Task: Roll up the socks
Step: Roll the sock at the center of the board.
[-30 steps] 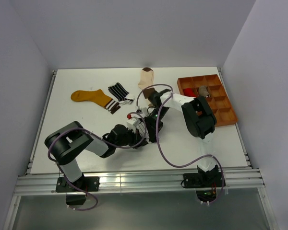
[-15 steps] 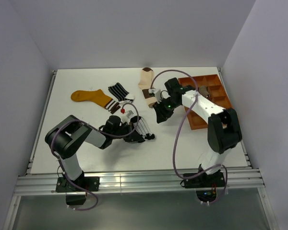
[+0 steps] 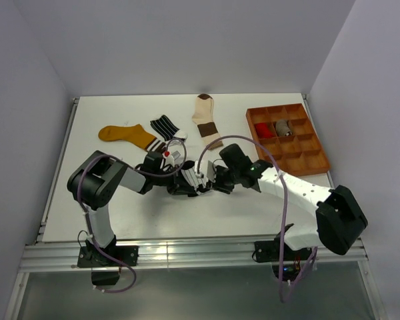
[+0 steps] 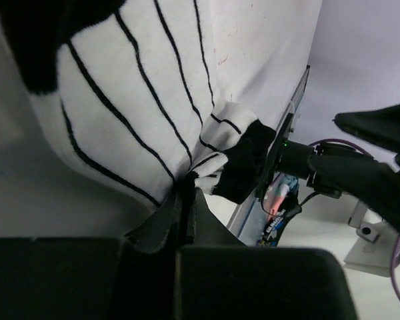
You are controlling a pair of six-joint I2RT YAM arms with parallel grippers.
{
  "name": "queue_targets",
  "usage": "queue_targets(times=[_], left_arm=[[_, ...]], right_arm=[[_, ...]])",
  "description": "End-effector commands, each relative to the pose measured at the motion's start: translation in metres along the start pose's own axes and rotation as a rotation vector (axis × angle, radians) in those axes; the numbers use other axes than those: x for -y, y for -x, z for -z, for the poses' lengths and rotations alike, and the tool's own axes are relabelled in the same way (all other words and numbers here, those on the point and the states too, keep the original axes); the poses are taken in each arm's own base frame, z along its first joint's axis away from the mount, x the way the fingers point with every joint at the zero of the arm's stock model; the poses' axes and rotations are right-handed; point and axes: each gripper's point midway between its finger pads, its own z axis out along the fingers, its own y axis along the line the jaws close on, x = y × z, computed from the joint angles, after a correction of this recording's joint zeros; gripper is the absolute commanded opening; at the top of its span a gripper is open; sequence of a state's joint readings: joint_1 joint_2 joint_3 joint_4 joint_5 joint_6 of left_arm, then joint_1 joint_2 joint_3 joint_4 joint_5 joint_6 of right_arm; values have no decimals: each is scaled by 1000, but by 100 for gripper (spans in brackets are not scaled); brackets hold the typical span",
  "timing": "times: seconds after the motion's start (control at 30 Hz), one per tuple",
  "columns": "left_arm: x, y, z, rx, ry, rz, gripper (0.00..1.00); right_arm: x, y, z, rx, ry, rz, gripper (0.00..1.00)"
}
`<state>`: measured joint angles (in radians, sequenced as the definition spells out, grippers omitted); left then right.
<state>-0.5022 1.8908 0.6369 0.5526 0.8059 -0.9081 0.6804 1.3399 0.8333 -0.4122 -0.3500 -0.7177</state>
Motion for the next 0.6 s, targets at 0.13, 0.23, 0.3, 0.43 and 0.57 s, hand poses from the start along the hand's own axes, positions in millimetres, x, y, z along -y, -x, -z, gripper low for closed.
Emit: queue_targets(times=[0.13, 0.23, 0.3, 0.43, 0.57], left_arm=[[-54, -31, 5, -89, 216, 195, 0], [-56, -33, 7, -107, 246, 210, 0], [-54, -31, 7, -108, 251, 206, 0], [-56, -34, 10, -126, 274, 207, 0], [-56, -35, 11, -137, 283, 208, 0]], right_arm=[[-14, 29, -11, 109, -144, 344, 48], [-27, 36, -15, 133, -140, 422, 50], [-29, 39, -17, 134, -149, 463, 52], [-34, 39, -23, 136, -151, 531, 54], [-42, 36, -31, 119, -122, 581, 54]])
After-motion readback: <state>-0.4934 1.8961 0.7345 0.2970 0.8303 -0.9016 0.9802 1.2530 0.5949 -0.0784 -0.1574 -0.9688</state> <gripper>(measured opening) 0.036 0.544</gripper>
